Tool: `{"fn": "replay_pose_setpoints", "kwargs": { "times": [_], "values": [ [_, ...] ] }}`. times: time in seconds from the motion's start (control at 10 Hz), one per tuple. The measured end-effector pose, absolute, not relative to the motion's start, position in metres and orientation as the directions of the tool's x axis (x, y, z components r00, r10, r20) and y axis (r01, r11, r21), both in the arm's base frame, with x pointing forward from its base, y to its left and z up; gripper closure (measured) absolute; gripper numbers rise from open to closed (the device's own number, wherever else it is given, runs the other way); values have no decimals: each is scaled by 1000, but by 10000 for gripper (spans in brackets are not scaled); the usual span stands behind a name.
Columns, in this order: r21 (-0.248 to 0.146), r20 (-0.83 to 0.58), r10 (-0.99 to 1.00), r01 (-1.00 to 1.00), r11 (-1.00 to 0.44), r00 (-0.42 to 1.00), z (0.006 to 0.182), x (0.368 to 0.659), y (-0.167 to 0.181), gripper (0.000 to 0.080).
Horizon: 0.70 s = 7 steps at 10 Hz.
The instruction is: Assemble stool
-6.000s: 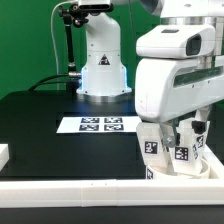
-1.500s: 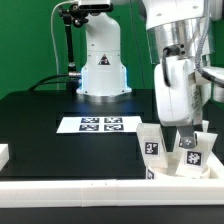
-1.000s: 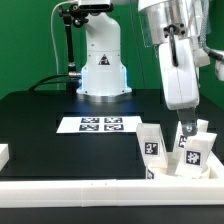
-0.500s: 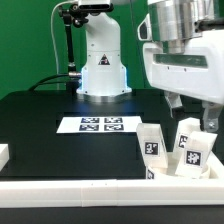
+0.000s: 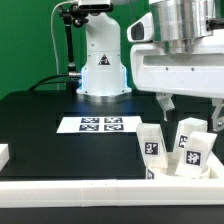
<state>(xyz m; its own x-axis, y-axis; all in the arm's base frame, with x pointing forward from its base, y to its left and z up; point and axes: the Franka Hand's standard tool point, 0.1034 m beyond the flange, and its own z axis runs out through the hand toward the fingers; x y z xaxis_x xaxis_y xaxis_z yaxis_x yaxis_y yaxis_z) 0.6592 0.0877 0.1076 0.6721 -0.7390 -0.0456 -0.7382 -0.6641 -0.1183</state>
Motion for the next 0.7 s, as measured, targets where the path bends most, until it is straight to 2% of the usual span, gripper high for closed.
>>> {"fn": "replay_pose_setpoints", "kwargs": {
  "times": [0.2, 0.4, 0.7],
  "values": [
    [-94, 1, -544, -542, -835, 839, 107, 658, 93, 151],
    [-98, 33, -298, -294, -951, 954, 106, 659, 95, 151],
    [-90, 59, -99, -94, -992, 993, 105, 660, 95, 151]
  ]
}}
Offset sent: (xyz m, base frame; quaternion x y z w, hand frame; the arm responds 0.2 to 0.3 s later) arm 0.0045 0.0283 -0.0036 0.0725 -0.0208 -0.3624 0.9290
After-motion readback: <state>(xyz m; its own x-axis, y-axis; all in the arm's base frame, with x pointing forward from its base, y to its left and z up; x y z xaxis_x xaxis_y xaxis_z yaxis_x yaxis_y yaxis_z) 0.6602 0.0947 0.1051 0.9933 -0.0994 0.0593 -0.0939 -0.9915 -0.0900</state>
